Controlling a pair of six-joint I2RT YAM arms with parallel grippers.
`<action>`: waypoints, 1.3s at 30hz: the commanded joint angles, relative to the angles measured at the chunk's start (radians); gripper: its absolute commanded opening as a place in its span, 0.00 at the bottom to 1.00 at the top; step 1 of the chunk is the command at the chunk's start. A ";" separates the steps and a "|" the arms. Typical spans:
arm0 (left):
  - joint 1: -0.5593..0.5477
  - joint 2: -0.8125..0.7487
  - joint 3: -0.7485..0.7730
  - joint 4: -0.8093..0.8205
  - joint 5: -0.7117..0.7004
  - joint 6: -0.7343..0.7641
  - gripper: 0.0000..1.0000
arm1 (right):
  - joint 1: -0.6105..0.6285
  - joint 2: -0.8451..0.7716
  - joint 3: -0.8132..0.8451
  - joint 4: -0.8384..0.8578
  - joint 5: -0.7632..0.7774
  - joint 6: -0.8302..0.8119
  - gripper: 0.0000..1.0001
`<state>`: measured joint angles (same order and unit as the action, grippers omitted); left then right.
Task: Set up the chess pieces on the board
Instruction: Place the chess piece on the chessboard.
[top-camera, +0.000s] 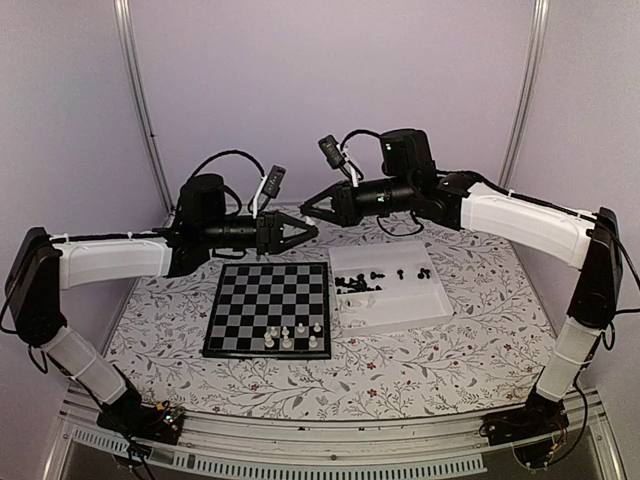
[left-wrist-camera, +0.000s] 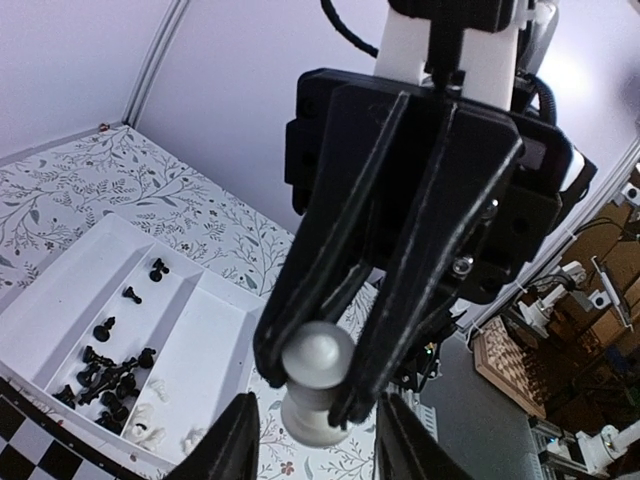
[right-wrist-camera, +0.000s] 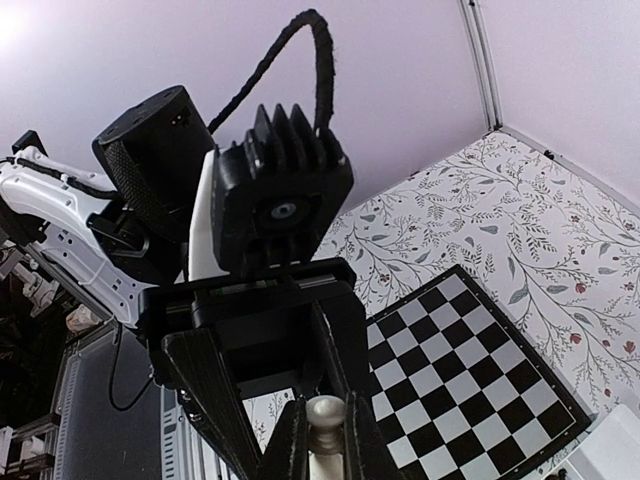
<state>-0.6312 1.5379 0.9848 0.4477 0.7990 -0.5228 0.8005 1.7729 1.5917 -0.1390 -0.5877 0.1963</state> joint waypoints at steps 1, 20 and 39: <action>-0.014 0.018 0.023 0.085 0.029 -0.014 0.38 | 0.005 -0.028 -0.020 0.038 -0.021 0.024 0.00; -0.019 0.014 0.068 -0.068 -0.020 0.093 0.02 | 0.001 -0.055 0.035 -0.125 0.019 -0.026 0.31; -0.072 -0.026 0.140 -0.445 -0.106 0.455 0.02 | 0.003 0.064 0.212 -0.458 -0.033 -0.077 0.44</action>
<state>-0.6807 1.5158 1.0813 0.0277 0.6914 -0.1146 0.7986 1.7958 1.7512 -0.5514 -0.5980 0.1299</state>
